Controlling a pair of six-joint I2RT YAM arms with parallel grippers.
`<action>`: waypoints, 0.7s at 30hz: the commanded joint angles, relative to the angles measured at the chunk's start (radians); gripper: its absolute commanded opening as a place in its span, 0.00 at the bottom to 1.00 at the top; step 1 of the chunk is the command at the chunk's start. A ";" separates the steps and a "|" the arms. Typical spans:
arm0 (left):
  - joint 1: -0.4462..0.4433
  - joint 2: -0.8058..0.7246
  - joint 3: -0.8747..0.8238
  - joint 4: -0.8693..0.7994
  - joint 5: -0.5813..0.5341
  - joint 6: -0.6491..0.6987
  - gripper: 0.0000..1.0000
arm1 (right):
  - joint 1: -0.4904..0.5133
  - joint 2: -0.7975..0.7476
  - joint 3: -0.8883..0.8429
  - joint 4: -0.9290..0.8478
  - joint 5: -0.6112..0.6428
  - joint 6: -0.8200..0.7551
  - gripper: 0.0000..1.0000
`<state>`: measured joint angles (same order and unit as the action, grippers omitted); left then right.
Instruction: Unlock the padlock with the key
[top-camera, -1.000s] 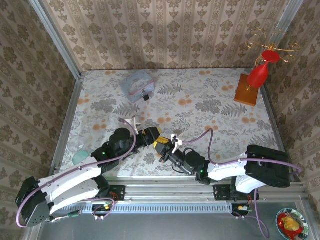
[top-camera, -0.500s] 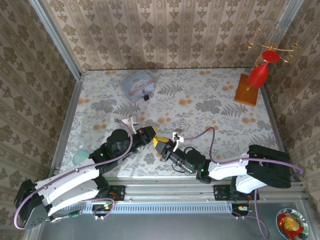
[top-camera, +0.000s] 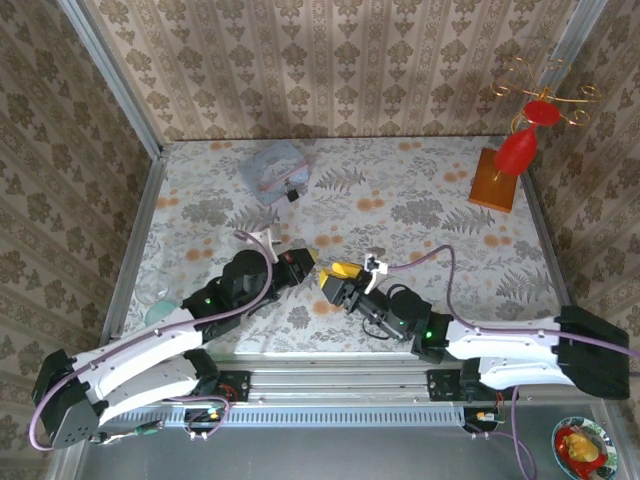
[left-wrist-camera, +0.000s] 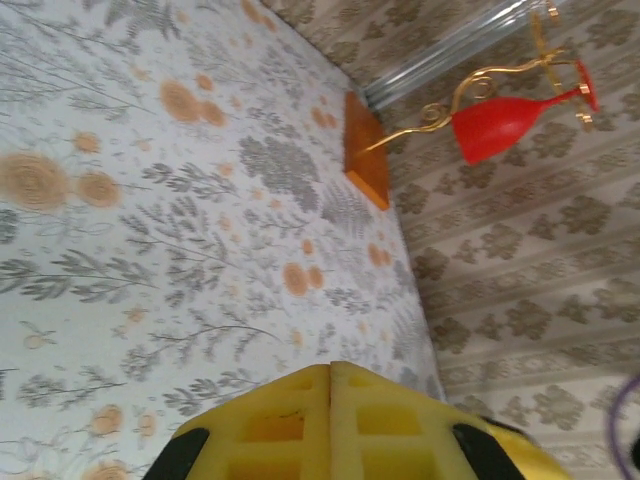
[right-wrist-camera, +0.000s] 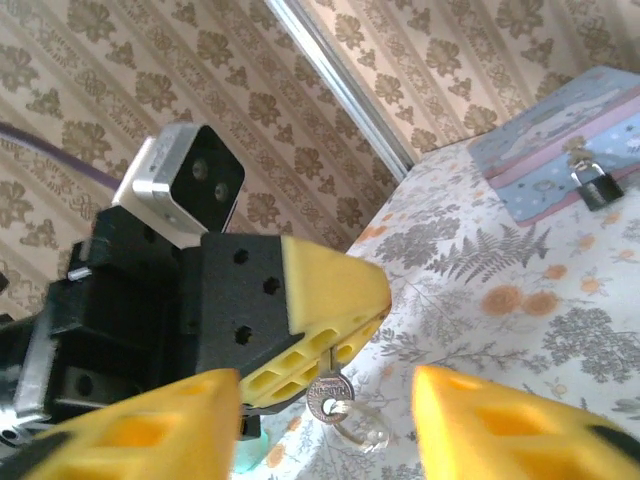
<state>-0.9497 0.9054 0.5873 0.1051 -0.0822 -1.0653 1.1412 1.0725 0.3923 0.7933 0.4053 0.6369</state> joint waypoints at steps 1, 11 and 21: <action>-0.008 0.028 0.061 -0.096 -0.094 0.063 0.00 | -0.043 -0.103 -0.014 -0.252 -0.031 0.001 0.57; 0.011 0.178 0.218 -0.228 -0.137 0.222 0.00 | -0.181 -0.253 0.046 -0.608 -0.144 0.050 0.60; 0.025 0.193 0.223 -0.290 -0.165 0.170 0.00 | -0.283 -0.125 0.045 -0.561 -0.309 0.259 0.60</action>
<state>-0.9340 1.1000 0.8001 -0.1490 -0.2218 -0.8810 0.8764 0.8993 0.4107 0.2302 0.1818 0.7940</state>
